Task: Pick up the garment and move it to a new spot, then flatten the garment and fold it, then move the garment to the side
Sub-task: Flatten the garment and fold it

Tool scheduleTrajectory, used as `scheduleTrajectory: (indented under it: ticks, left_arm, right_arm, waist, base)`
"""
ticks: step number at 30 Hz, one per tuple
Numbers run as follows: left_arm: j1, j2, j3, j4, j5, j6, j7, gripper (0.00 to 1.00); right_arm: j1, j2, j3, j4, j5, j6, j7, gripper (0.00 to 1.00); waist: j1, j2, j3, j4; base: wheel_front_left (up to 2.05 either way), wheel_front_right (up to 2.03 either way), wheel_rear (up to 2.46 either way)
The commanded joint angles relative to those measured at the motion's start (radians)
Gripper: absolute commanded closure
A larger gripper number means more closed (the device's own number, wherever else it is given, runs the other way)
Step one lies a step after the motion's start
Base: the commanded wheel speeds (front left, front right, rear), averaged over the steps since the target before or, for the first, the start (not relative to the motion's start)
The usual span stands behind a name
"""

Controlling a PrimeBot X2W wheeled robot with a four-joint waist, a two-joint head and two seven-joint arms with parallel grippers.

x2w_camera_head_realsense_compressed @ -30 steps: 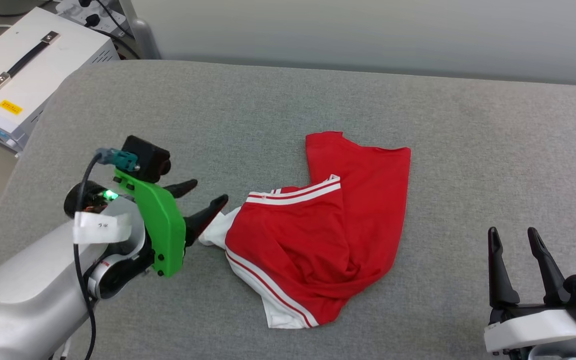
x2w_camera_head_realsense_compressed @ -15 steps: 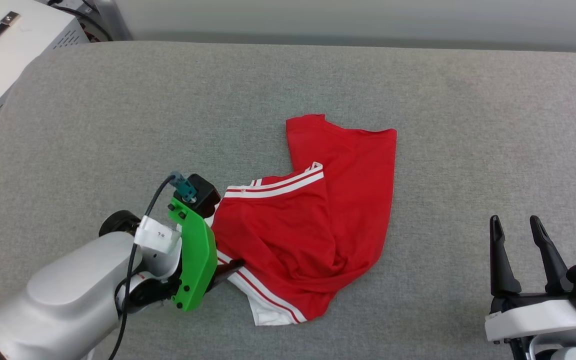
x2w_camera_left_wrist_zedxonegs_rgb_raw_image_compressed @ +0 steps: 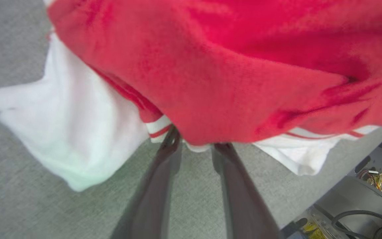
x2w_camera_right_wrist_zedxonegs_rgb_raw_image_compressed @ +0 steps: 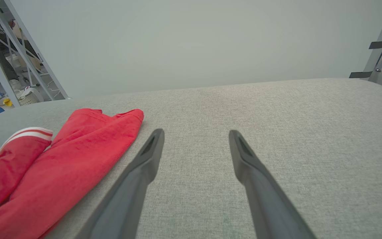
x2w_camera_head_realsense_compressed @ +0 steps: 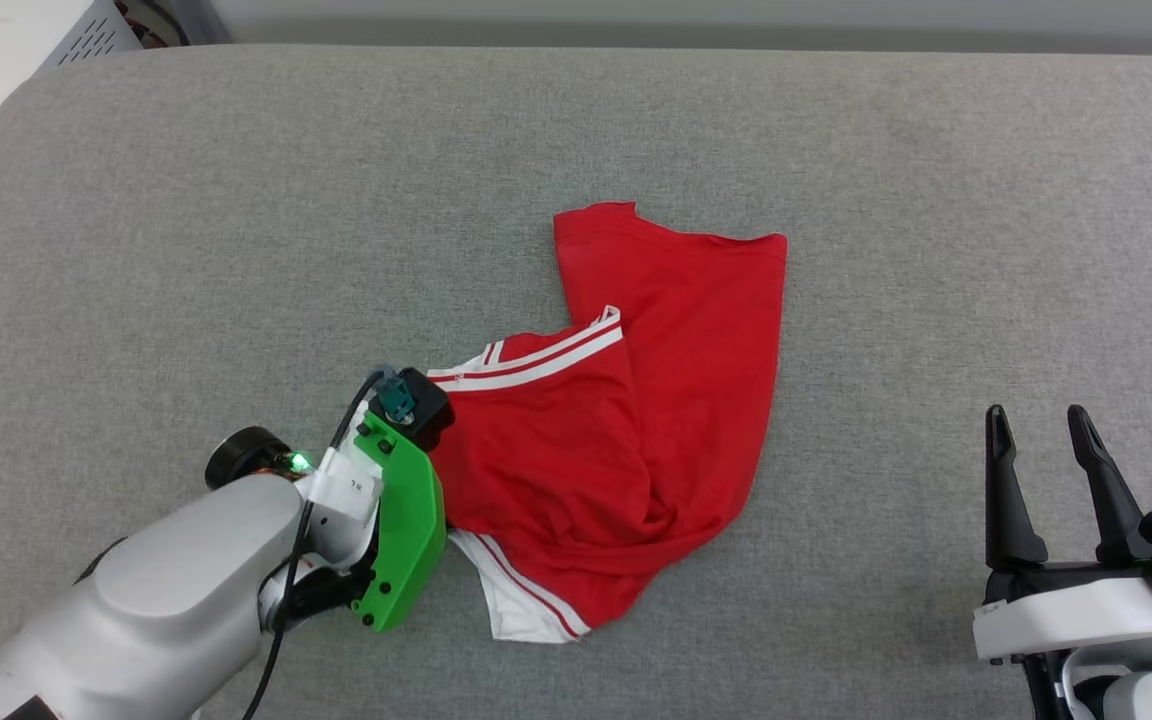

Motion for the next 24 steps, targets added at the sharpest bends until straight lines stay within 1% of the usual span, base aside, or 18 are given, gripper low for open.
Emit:
scheduleTrajectory:
  ticks: [1, 6, 10, 14, 18, 21, 24]
  left_arm:
    - [0.064, -0.036, -0.032, 0.005, 0.018, -0.003, -0.009, 1.00]
    - [0.043, -0.005, -0.017, -0.031, -0.007, -0.003, -0.112, 1.00]
    - [0.018, 0.046, 0.034, -0.093, -0.059, -0.003, -0.188, 1.00]
    - [-0.013, 0.093, 0.087, -0.173, -0.110, -0.003, -0.228, 1.00]
    - [-0.054, 0.126, 0.132, -0.248, -0.141, -0.003, -0.248, 1.00]
    - [-0.090, 0.134, 0.162, -0.289, -0.153, -0.003, -0.256, 1.00]
    - [-0.140, 0.117, 0.171, -0.313, -0.140, -0.003, -0.247, 1.00]
  right_arm:
    - [-0.007, -0.002, -0.003, 0.001, -0.010, -0.001, -0.005, 0.00]
    - [0.001, -0.002, -0.006, 0.004, -0.010, -0.001, -0.005, 0.00]
    - [0.012, -0.002, -0.008, 0.005, -0.009, -0.001, -0.005, 0.00]
    - [0.016, -0.002, -0.007, 0.005, -0.006, -0.001, -0.005, 0.00]
    - [0.014, -0.002, -0.001, 0.004, -0.002, -0.001, -0.005, 0.00]
    - [0.008, -0.002, 0.002, 0.003, 0.001, -0.001, -0.005, 0.00]
    - [-0.001, -0.002, 0.001, 0.001, 0.004, -0.001, -0.005, 0.00]
  waist:
    - [0.0000, 0.0065, -0.013, 0.010]
    - [0.0000, 0.0065, -0.043, 0.028]
    - [0.0000, 0.0065, -0.064, 0.041]
    - [0.0000, 0.0065, -0.073, 0.046]
    - [0.0000, 0.0065, -0.072, 0.039]
    - [0.0000, 0.0065, -0.065, 0.026]
    - [0.0000, 0.0065, -0.051, 0.007]
  base:
    - [0.00, 0.00, 0.00]
    - [0.00, 0.00, 0.00]
    - [0.00, 0.00, 0.00]
    - [0.00, 0.00, 0.00]
    - [0.00, 0.00, 0.00]
    - [0.00, 0.00, 0.00]
    - [0.00, 0.00, 0.00]
